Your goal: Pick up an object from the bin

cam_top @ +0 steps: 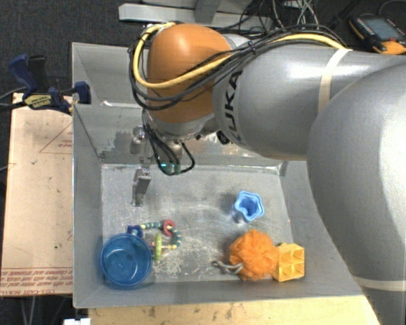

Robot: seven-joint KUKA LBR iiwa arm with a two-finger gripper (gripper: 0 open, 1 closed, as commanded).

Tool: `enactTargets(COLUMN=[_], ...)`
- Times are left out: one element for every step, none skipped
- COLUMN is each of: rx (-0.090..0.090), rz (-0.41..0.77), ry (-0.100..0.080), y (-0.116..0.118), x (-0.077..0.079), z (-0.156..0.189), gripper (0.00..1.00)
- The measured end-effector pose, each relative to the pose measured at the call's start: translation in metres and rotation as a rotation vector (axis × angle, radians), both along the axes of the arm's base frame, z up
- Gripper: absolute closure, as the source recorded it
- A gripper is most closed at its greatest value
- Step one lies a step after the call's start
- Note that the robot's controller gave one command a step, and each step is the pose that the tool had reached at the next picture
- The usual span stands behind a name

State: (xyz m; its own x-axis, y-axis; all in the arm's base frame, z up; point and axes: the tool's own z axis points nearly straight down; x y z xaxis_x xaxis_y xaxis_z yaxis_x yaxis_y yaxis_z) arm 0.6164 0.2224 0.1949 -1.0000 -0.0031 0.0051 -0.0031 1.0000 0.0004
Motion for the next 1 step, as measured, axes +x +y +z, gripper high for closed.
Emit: enactTargets(rx=[0.001], rz=[-0.002], ry=[-0.006], y=[-0.0006], x=[0.0018], z=[0.0032], gripper=[0.00])
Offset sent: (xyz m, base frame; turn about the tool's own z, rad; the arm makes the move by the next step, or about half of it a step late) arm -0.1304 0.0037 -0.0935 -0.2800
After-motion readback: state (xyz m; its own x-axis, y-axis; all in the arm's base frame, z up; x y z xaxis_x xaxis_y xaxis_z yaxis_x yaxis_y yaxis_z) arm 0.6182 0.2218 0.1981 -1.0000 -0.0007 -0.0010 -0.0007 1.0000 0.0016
